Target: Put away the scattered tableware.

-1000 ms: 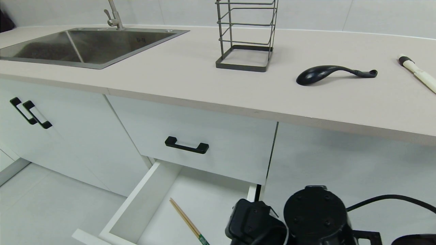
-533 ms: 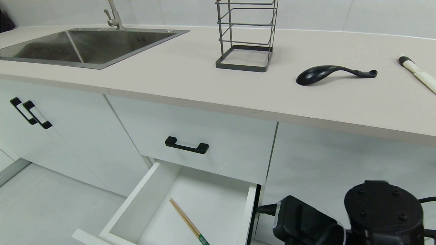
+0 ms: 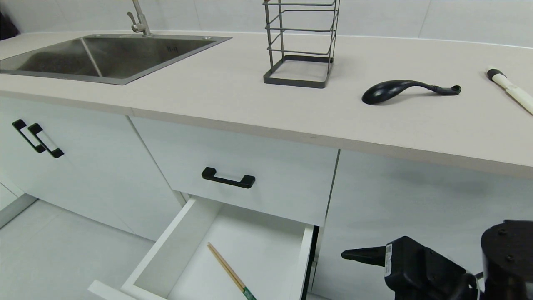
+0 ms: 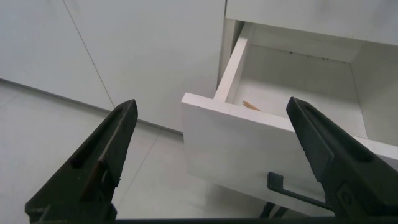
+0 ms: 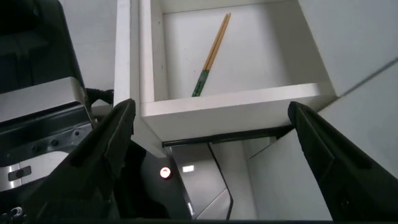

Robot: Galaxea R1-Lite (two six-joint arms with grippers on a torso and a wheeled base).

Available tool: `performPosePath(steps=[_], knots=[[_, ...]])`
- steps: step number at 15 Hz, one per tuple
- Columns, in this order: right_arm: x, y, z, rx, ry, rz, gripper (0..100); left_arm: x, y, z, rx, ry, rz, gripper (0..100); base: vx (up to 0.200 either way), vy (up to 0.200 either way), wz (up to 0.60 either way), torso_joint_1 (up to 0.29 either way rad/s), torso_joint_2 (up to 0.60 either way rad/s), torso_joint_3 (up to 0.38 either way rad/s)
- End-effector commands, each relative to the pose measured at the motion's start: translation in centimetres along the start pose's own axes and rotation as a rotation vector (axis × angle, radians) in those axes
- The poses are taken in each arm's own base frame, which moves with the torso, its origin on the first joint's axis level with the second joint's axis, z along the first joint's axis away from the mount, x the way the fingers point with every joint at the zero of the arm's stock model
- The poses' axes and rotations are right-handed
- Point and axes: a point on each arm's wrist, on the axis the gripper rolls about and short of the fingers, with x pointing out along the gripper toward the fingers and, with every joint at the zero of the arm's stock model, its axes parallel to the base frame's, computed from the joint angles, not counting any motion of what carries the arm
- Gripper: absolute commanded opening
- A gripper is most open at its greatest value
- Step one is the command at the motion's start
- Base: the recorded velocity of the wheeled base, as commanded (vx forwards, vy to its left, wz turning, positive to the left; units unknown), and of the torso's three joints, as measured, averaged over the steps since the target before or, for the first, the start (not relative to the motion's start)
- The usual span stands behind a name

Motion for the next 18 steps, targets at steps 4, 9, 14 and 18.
performPosePath(steps=[4, 9, 14, 18], knots=[[-0.7, -1.1, 2.6, 0.003, -0.111, -0.042, 100, 0.0, 0.0, 0.0, 0.0, 0.001, 0.001, 100, 0.0, 0.0, 0.0, 0.0, 0.0, 0.0], [0.9, 0.4, 2.7, -0.021, -0.096, 0.11, 100, 0.0, 0.0, 0.0, 0.0, -0.001, 0.001, 100, 0.0, 0.0, 0.0, 0.0, 0.0, 0.0], [2.5, 1.4, 1.6, -0.024, -0.035, 0.131, 100, 0.0, 0.0, 0.0, 0.0, 0.001, 0.001, 100, 0.0, 0.0, 0.0, 0.0, 0.0, 0.0], [2.9, 1.7, 1.8, -0.031, -0.03, 0.144, 100, 0.0, 0.0, 0.0, 0.0, -0.001, 0.001, 100, 0.0, 0.0, 0.0, 0.0, 0.0, 0.0]])
